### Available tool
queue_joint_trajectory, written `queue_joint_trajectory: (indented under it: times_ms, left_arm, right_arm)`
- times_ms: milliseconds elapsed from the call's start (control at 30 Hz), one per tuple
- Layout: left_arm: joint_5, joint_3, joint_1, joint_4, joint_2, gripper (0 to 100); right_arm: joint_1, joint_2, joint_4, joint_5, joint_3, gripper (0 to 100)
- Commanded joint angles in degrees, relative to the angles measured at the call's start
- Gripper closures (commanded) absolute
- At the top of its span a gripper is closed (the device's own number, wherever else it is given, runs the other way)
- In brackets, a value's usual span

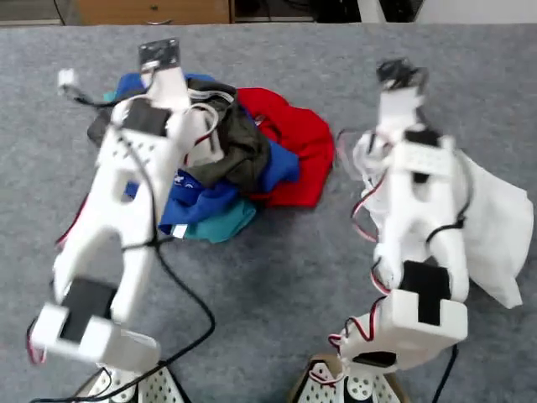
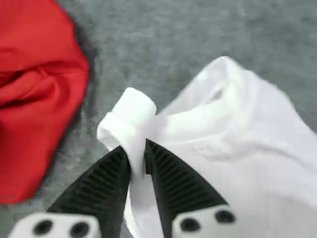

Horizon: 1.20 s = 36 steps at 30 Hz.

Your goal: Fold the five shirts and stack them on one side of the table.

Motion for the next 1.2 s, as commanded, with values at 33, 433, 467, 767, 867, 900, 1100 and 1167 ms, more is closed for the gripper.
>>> queue_joint_trajectory:
  times_ms: [33,433,467,767,867,900,1100,1167]
  left_arm:
    - [2.5,-11.4,-0.5,-2.9,14.8,74]
    - [2.6,-42.5,-4.3,-4.0,52.3,99]
    - [2.5,-45.4,-5.0,-1.8,53.3,98]
    - [-5.5,-57.6,-26.6,12.2,58.8,98]
    - [-12.0,-60.9,-36.0,13.6,58.2,98]
    - [-14.1,-62.8,-38.8,14.1,58.2,98]
    - [-20.0,-75.1,-49.3,19.9,58.7,98]
    - [-20.0,-78.0,-49.5,22.2,58.7,98]
  right_arm:
    - [-2.3,-3.2,-18.0,-5.7,12.7,99.6]
    - [0.3,-2.9,-20.5,-2.6,11.5,99.6]
    - [0.2,-2.9,-20.5,-2.5,11.5,99.6]
    - [0.1,-2.9,-22.2,-2.5,11.5,99.6]
    - [0.0,-2.8,-22.1,-2.5,11.5,99.6]
    - [0.0,-2.8,-22.1,-2.5,11.5,99.6]
    - [0.0,-2.8,-22.1,-2.5,11.5,99.6]
    - [-0.2,-2.8,-22.1,-2.5,11.5,99.6]
